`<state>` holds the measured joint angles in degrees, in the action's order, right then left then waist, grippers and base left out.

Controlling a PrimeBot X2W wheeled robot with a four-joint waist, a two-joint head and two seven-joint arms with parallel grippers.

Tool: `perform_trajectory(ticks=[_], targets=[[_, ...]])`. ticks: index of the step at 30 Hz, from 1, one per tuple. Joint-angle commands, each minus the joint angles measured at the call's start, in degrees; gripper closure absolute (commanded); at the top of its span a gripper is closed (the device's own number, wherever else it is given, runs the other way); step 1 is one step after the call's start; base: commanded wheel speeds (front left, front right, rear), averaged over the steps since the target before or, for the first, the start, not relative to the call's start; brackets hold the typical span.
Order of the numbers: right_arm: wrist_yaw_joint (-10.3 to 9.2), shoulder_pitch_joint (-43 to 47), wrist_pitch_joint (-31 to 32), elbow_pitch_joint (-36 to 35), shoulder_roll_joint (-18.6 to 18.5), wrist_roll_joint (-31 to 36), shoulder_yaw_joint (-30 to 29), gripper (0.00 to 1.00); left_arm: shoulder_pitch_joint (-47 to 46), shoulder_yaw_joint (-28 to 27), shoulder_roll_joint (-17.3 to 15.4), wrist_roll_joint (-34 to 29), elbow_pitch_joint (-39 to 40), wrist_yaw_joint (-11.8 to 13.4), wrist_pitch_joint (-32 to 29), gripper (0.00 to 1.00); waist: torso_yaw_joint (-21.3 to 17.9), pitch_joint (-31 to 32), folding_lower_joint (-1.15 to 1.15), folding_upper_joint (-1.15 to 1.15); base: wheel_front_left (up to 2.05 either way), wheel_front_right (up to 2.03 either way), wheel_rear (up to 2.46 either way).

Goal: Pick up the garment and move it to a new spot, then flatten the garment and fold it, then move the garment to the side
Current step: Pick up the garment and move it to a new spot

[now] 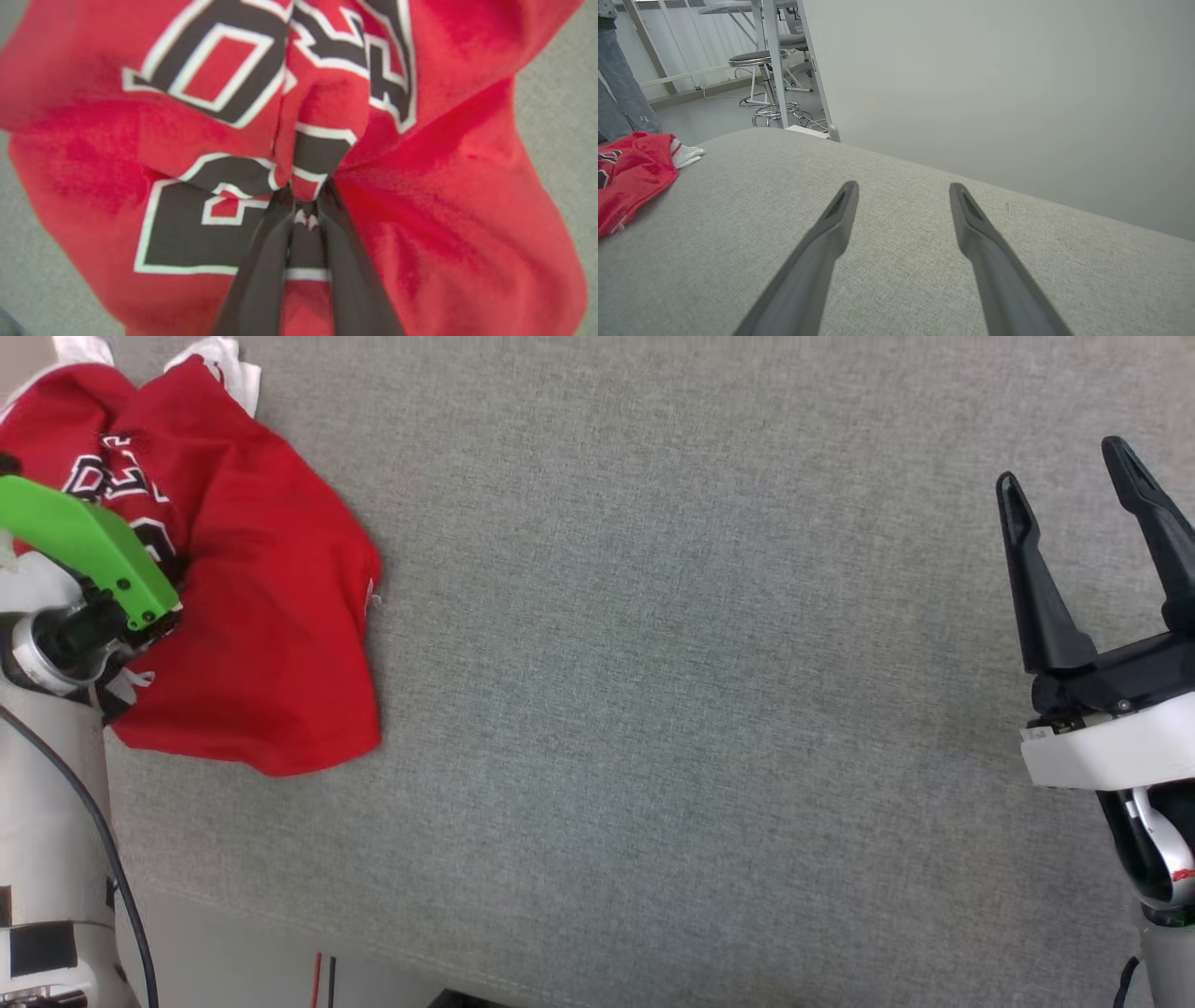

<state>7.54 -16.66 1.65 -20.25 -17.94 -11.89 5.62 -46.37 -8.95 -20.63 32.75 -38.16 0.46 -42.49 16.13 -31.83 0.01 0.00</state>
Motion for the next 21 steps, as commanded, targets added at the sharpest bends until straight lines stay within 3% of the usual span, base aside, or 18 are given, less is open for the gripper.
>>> perform_trajectory(ticks=[1, 7, 15, 21], targets=[[-0.05, -0.14, -0.68, 0.51, 0.76, -0.21, -0.10, 0.00, 1.22, 0.15, -0.53, -1.14, 0.24, 0.59, 2.07, 1.00, -0.02, 2.08, -0.01, 0.00, 0.00, 0.00, 0.00], [-0.05, 1.50, -2.62, 2.78, 3.21, -0.24, -0.72, 0.00, 1.27, 0.07, -2.51, -3.88, 3.82, 1.52, 9.70, 1.00, 0.15, 7.33, -0.01, 0.00, 0.00, 0.00, 0.00], [-0.05, 4.55, -4.92, 6.06, 7.24, 0.04, -1.67, 0.00, 2.16, 1.16, -5.44, -8.13, 5.17, -0.32, 22.96, 1.00, -0.32, 15.03, -0.01, 0.00, 0.00, 0.00, 0.00], [-0.05, 7.09, -5.84, 7.33, 9.57, 0.54, -2.73, 0.00, 1.92, 2.58, -5.70, -10.99, 5.26, -0.95, 33.36, 1.00, -1.06, 19.64, -0.01, 0.00, 0.00, 0.00, 0.00]])
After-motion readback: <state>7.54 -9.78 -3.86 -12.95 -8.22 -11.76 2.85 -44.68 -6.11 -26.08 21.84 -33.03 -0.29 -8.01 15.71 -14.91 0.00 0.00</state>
